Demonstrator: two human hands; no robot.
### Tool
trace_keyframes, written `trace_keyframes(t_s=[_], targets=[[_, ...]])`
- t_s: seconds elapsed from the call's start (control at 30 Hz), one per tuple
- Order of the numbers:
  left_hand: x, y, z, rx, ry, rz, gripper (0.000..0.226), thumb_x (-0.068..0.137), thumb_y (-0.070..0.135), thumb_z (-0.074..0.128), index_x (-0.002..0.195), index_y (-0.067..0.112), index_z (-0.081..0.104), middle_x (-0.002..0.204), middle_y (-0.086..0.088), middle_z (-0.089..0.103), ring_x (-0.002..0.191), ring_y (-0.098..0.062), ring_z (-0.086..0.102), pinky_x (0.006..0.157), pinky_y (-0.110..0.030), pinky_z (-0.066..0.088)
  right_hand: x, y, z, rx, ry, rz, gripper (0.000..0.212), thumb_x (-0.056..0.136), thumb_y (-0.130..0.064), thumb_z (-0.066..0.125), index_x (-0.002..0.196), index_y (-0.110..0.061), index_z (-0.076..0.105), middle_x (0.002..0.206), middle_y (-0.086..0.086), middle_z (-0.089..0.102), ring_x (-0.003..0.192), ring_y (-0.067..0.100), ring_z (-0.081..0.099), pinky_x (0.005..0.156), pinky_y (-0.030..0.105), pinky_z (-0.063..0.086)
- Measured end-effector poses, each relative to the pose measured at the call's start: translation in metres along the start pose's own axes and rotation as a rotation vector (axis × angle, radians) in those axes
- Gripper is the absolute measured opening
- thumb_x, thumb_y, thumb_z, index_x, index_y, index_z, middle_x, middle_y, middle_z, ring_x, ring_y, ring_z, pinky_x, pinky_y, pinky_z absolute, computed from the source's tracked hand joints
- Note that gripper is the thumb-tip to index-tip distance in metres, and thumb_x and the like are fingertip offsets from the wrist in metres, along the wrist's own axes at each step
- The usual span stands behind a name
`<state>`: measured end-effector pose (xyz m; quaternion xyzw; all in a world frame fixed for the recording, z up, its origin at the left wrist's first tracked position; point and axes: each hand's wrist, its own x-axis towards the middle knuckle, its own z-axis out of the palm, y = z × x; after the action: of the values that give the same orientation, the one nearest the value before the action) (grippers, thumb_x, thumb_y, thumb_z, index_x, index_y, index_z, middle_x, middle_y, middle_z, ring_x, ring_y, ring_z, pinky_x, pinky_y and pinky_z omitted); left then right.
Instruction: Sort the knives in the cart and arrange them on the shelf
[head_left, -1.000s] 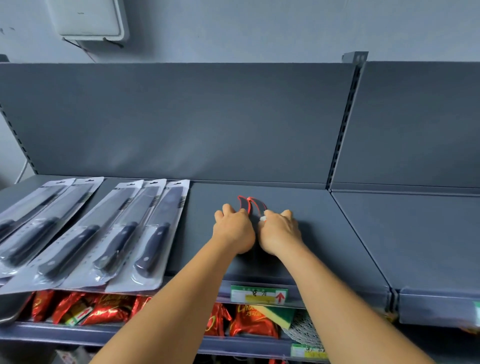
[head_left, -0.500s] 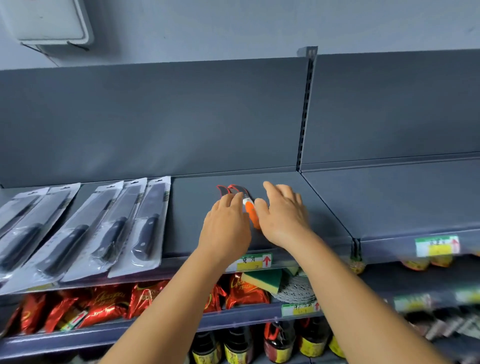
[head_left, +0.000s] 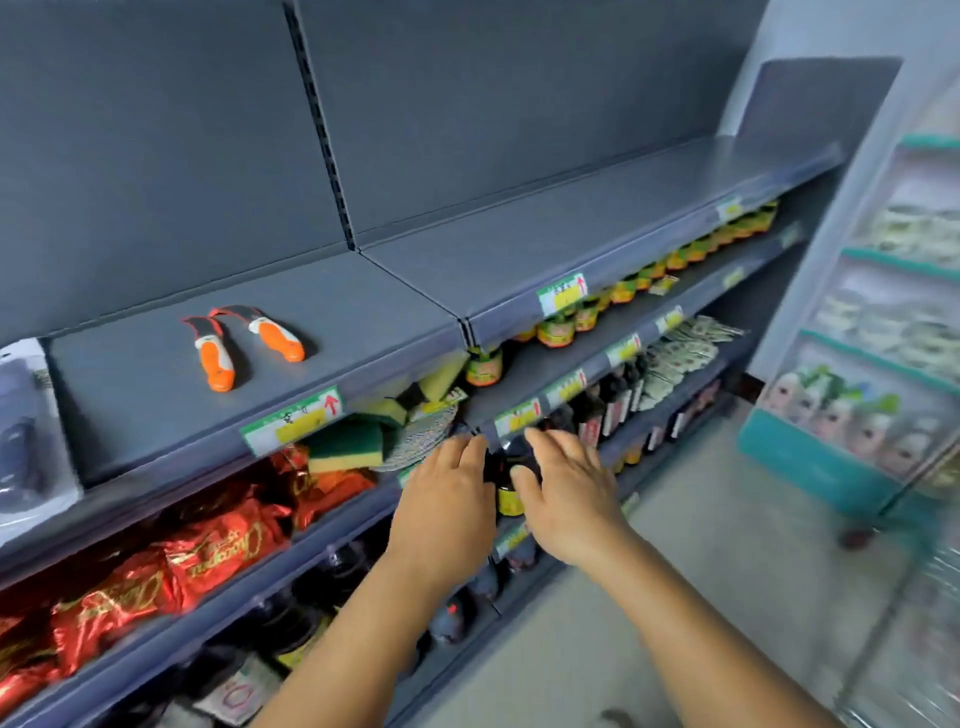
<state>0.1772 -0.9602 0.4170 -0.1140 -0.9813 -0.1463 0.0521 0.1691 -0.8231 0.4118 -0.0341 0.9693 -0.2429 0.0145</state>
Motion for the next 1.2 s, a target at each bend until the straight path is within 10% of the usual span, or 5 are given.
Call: trace_keyframes(t_s=[0.5,1.2], targets=[[0.019,0.193,0.16,-0.048,-0.437,0.345,0.052,0.1,0.026,0.036,0.148,0.017,0.022,0.152,0.001,0.027,0.137,-0.02,0.029,0.111,-0.033,0.027,-0.104,0.245,-0.017,0.115,0.083,0.614,0.051,0.099,-0.039,0.037,0.146,-0.018,0.032,0.148,0.004,0.036,0.134,0.025,0.032,0.109,0.035,0.028],[0.075,0.529,0.334,-0.043,-0.71,0.586,0.054,0.096,0.023,0.044,0.147,0.018,0.027,0.142,-0.004,0.039,0.127,-0.022,0.039,0.102,-0.033,0.037,-0.172,0.565,-0.095,0.27,0.16,0.937,0.047,0.096,-0.027,0.048,0.141,-0.02,0.04,0.134,0.011,0.053,0.119,0.032,0.049,0.097,0.037,0.038]])
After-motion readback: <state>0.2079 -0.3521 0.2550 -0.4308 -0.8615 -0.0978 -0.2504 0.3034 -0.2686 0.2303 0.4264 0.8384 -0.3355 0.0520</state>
